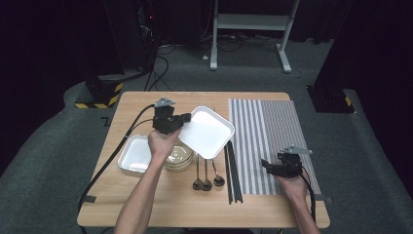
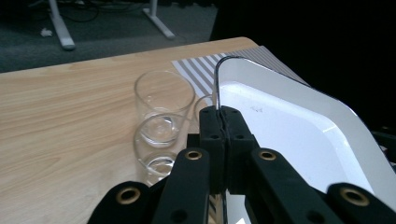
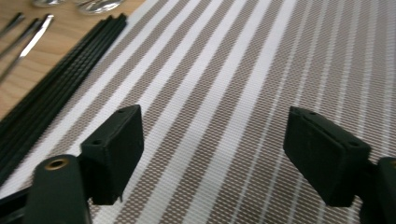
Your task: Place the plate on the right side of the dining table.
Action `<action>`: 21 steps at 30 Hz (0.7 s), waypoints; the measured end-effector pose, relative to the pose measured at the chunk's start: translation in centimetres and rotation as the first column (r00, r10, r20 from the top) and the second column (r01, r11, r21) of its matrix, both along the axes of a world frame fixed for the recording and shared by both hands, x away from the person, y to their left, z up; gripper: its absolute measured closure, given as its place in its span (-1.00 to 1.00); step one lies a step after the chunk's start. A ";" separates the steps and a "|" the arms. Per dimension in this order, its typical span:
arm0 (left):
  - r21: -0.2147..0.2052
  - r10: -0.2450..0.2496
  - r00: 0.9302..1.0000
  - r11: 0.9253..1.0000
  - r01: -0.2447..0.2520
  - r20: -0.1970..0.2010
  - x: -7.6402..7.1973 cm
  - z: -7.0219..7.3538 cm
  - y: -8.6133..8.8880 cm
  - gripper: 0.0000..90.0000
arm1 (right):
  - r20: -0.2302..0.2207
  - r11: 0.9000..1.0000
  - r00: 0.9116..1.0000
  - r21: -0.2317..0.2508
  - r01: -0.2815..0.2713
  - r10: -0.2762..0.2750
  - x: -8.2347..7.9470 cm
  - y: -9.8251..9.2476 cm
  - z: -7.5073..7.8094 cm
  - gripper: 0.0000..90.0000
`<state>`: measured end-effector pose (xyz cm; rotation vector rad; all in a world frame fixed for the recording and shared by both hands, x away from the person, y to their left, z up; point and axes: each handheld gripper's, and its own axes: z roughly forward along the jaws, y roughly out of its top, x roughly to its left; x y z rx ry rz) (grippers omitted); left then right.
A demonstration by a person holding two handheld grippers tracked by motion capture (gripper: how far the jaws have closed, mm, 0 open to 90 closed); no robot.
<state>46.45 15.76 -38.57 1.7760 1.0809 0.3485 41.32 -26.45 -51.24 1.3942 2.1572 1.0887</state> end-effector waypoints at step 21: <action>0.002 -0.053 0.998 0.999 0.053 -0.015 0.2 -0.6 -2.0 0.97 | 0.051 0.992 0.995 0.079 -0.094 0.091 1.0 1.8 1.6 0.31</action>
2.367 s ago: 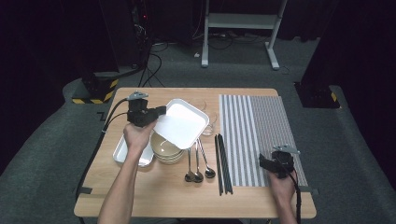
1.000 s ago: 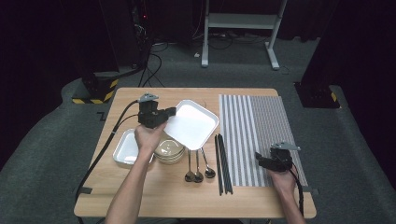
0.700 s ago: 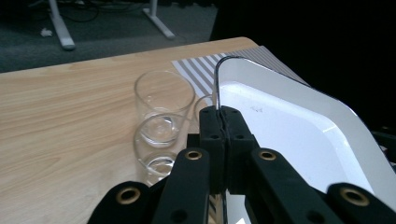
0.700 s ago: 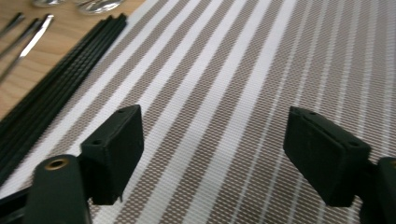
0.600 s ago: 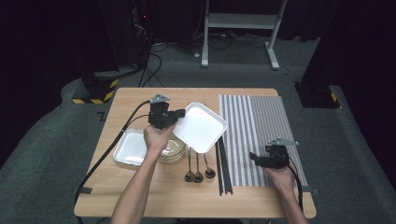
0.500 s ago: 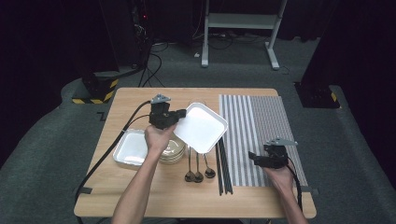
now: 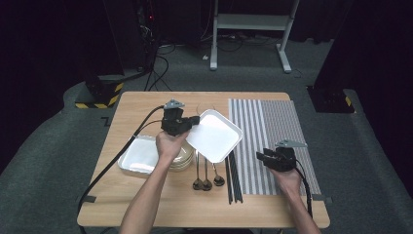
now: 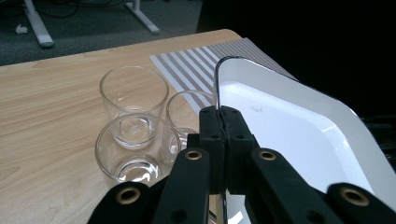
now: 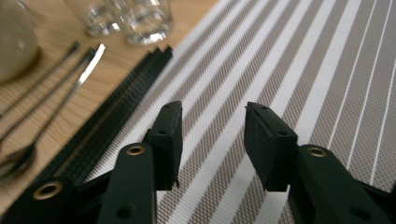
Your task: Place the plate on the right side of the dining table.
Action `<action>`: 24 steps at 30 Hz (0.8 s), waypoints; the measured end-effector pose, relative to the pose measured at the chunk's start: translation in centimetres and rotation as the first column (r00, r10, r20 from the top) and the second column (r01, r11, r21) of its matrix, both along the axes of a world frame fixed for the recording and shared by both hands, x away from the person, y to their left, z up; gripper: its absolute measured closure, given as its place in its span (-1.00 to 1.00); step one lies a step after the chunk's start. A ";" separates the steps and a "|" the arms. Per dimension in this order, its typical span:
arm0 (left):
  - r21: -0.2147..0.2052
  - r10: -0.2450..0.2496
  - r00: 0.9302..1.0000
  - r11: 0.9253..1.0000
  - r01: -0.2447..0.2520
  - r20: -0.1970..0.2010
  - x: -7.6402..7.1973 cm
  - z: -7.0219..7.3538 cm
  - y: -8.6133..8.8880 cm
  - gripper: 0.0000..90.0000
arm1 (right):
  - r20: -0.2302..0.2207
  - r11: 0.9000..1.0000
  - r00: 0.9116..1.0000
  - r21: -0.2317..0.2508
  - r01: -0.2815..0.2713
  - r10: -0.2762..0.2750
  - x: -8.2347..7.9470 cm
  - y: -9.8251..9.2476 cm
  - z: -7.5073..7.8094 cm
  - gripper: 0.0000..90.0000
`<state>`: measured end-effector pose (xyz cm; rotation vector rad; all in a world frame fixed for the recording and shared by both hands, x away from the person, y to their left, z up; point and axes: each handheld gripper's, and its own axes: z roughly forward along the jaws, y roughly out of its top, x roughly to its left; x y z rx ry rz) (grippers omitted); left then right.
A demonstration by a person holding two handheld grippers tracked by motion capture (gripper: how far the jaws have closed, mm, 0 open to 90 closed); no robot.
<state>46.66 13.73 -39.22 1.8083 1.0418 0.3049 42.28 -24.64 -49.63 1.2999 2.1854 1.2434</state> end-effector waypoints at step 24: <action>0.006 -0.030 0.999 1.000 0.030 -0.029 0.6 -1.4 -1.2 0.97 | 0.058 0.995 0.994 0.033 -0.091 0.089 1.0 -0.1 4.7 0.72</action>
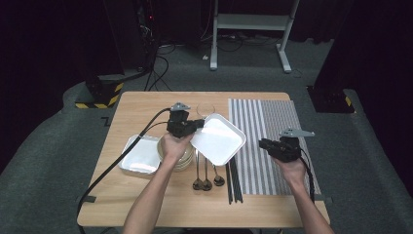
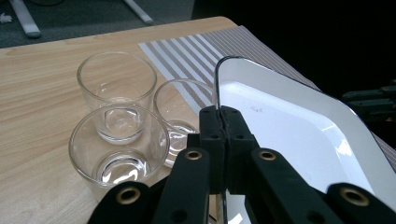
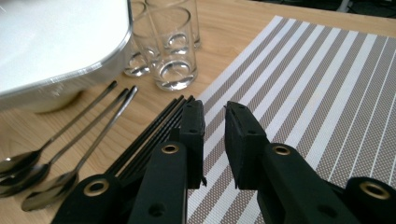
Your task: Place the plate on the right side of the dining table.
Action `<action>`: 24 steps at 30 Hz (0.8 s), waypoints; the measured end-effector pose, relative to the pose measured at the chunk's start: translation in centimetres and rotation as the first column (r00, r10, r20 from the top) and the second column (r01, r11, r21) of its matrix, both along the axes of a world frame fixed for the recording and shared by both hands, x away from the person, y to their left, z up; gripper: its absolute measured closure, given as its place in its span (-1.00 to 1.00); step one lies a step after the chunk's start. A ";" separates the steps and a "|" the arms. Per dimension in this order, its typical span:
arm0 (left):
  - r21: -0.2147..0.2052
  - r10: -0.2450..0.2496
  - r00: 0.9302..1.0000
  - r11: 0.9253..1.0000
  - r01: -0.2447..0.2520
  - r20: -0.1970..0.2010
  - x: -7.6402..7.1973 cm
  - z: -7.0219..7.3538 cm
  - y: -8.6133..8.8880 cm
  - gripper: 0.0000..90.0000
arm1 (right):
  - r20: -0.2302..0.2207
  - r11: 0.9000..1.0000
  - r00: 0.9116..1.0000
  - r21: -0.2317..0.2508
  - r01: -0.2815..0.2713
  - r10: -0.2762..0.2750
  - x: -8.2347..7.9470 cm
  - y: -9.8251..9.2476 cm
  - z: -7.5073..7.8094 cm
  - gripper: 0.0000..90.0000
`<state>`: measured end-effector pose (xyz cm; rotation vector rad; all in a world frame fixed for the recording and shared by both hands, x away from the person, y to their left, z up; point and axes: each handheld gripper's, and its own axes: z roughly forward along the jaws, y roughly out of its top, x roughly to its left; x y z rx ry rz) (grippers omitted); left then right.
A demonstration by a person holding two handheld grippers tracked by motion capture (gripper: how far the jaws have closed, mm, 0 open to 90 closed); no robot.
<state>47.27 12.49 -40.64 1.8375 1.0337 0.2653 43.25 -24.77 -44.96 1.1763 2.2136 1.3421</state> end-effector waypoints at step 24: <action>0.012 -0.021 1.000 1.000 0.021 -0.009 0.2 0.0 -0.5 0.97 | 0.028 0.997 0.998 0.053 -0.060 0.059 1.5 2.4 2.9 0.72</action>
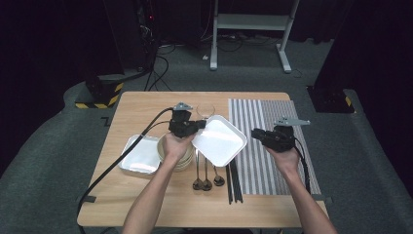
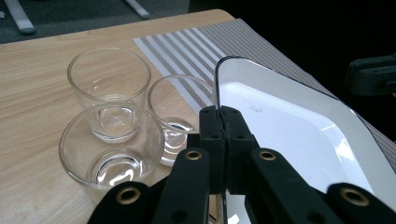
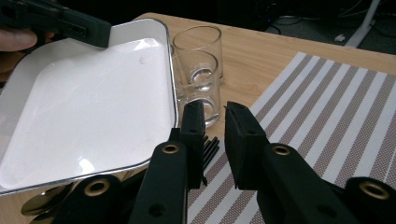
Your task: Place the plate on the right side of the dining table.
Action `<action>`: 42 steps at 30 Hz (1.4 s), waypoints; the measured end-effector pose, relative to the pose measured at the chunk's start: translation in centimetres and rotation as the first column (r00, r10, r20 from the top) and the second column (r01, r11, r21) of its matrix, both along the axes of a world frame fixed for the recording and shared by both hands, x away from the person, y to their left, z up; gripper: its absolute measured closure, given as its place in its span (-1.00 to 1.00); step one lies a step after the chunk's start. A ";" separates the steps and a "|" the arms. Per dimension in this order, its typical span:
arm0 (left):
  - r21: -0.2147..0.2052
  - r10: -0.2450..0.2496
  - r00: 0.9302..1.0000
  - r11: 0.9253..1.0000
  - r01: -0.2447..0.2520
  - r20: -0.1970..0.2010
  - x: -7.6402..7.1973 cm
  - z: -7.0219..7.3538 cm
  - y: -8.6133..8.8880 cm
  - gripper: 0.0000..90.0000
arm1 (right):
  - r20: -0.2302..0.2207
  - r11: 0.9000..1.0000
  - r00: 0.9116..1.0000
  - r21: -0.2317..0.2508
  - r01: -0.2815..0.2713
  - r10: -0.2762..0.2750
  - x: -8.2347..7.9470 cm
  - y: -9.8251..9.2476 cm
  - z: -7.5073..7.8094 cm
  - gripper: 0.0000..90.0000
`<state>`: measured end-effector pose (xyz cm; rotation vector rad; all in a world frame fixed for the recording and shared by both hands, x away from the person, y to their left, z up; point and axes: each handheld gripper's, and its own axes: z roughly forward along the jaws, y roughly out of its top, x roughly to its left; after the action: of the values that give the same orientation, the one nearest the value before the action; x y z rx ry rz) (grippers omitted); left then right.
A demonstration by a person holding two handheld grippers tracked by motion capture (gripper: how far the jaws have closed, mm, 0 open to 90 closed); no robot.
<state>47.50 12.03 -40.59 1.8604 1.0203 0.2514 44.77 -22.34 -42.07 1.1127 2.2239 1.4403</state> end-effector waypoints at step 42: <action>-0.017 -0.017 1.000 1.000 0.017 0.005 0.0 -0.2 -0.1 0.97 | -0.036 0.997 0.997 0.034 -0.067 0.068 2.8 4.6 -0.3 0.71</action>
<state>47.51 11.91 -40.78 1.8522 0.9999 0.2361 47.53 -17.70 -42.39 1.0928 2.2918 1.5002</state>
